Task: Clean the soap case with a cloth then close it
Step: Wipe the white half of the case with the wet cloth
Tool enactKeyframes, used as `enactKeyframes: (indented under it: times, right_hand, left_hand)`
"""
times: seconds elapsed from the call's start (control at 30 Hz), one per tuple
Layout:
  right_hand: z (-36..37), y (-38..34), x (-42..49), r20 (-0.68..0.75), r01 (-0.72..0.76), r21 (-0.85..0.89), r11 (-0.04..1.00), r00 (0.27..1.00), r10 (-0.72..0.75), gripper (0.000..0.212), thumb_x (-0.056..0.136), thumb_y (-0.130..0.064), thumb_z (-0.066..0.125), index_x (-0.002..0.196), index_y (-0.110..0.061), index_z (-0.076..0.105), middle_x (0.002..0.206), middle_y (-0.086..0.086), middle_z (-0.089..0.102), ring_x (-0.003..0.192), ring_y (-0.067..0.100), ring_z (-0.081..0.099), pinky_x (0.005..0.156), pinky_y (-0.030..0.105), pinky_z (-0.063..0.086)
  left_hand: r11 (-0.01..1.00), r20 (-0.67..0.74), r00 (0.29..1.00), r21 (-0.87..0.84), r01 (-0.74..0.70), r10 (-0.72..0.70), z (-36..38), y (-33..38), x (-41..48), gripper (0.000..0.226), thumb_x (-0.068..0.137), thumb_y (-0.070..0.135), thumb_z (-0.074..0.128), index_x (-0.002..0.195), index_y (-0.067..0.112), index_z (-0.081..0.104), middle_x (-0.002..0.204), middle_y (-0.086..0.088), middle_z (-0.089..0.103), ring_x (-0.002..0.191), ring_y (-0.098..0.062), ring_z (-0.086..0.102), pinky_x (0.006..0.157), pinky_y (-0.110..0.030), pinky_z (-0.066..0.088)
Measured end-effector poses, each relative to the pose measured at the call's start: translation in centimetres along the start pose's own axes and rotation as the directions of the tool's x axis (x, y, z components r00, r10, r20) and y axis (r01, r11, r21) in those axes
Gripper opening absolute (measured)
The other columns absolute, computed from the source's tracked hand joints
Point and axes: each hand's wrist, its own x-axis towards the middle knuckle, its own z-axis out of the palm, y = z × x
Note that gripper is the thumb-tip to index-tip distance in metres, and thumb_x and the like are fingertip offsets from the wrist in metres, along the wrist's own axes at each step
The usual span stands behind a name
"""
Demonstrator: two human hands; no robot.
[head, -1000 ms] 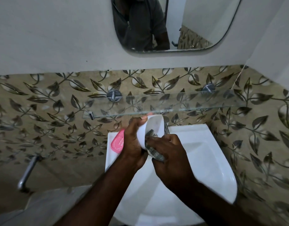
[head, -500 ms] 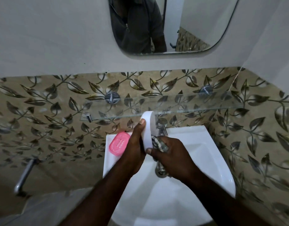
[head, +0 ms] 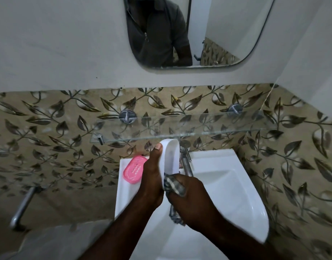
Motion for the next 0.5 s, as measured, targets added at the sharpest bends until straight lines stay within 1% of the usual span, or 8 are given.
enactKeyframes:
  times: [0.07, 0.1, 0.17, 0.2, 0.27, 0.33, 0.43, 0.5]
  right_hand:
    - [0.0, -0.3, -0.1, 0.057, -0.024, 0.149, 0.989, 0.998, 0.016, 0.017, 0.085, -0.004, 0.058, 0.073, -0.016, 0.059, 0.054, -0.003, 0.056, 0.048, 0.007, 0.054, 0.051, 0.025, 0.044]
    - [0.1, -0.3, -0.2, 0.017, 0.045, 0.099, 0.994, 0.999, -0.047, 0.016, 0.085, -0.003, 0.057, 0.076, -0.016, 0.061, 0.058, 0.000, 0.059, 0.051, 0.009, 0.057, 0.053, 0.025, 0.045]
    - [-0.2, 0.3, 0.2, -0.038, 0.230, -0.218, 0.948, 0.969, -0.244, 0.024, 0.080, -0.003, 0.054, 0.093, -0.018, 0.067, 0.080, -0.002, 0.069, 0.069, 0.019, 0.062, 0.065, 0.029, 0.049]
    - [-0.3, 1.1, 0.5, 0.006, 0.300, -0.404, 0.864, 0.946, -0.325, 0.034, 0.078, -0.004, 0.052, 0.105, -0.018, 0.066, 0.095, -0.003, 0.071, 0.077, 0.024, 0.062, 0.070, 0.032, 0.049]
    - [-0.4, 2.9, 1.2, 0.056, 0.344, -0.550, 0.761, 0.924, -0.377, 0.044, 0.075, -0.007, 0.048, 0.114, -0.022, 0.062, 0.103, -0.007, 0.069, 0.080, 0.027, 0.059, 0.070, 0.032, 0.050]
    - [-0.4, 2.0, 1.2, 0.013, 0.243, -0.457, 0.855, 0.964, -0.267, 0.041, 0.071, -0.005, 0.051, 0.099, -0.030, 0.067, 0.092, -0.012, 0.070, 0.075, 0.021, 0.059, 0.068, 0.030, 0.051]
    - [0.3, 0.2, 0.9, 0.022, -0.026, -0.156, 0.987, 0.999, 0.030, 0.023, 0.075, -0.011, 0.054, 0.061, -0.030, 0.053, 0.053, -0.014, 0.056, 0.049, 0.003, 0.052, 0.050, 0.017, 0.042]
    - [0.5, 0.1, 0.7, 0.023, 0.066, -0.182, 0.981, 0.998, -0.063, 0.022, 0.077, -0.009, 0.054, 0.063, -0.026, 0.052, 0.055, -0.013, 0.055, 0.051, 0.005, 0.054, 0.051, 0.019, 0.044]
  left_hand:
    - [0.998, 0.008, 0.999, 0.048, -0.051, 0.051, 0.2, 0.0, 0.2, 0.089, 0.056, 0.073, 0.071, 0.121, 0.013, 0.066, 0.111, -0.022, 0.070, 0.097, -0.033, 0.068, 0.083, -0.041, 0.053]
    - [0.997, 0.006, 0.998, 0.052, -0.057, 0.057, 0.2, 0.2, 0.2, 0.093, 0.054, 0.074, 0.070, 0.123, 0.012, 0.065, 0.114, -0.023, 0.069, 0.097, -0.033, 0.067, 0.084, -0.042, 0.053]
    - [0.999, -0.017, 0.999, 0.030, -0.037, 0.037, 0.4, 0.9, 0.3, 0.085, 0.058, 0.070, 0.070, 0.121, 0.013, 0.065, 0.113, -0.023, 0.068, 0.094, -0.033, 0.065, 0.081, -0.042, 0.054]
    - [1.000, -0.014, 1.000, 0.008, -0.017, 0.017, 0.3, 1.0, 0.4, 0.078, 0.062, 0.065, 0.067, 0.119, 0.012, 0.064, 0.108, -0.022, 0.068, 0.090, -0.033, 0.065, 0.077, -0.040, 0.054]
    - [1.000, 0.013, 1.000, -0.024, 0.015, -0.014, 0.0, 0.9, 0.7, 0.060, 0.072, 0.057, 0.059, 0.112, 0.012, 0.065, 0.093, -0.017, 0.070, 0.080, -0.029, 0.066, 0.071, -0.036, 0.054]
    - [0.999, -0.001, 0.999, -0.036, 0.040, -0.040, 0.0, 0.5, 0.6, 0.052, 0.081, 0.057, 0.055, 0.105, 0.012, 0.067, 0.082, -0.013, 0.070, 0.074, -0.026, 0.066, 0.068, -0.035, 0.053]
    - [0.999, -0.065, 0.998, -0.038, 0.009, -0.011, 0.1, -0.2, 0.2, 0.084, 0.062, 0.068, 0.069, 0.119, 0.006, 0.065, 0.098, -0.020, 0.066, 0.082, -0.029, 0.065, 0.069, -0.035, 0.053]
    - [0.998, -0.067, 0.998, -0.065, 0.006, -0.010, 0.0, -0.2, 0.2, 0.091, 0.062, 0.071, 0.065, 0.126, 0.006, 0.061, 0.105, -0.022, 0.063, 0.085, -0.029, 0.063, 0.068, -0.034, 0.055]
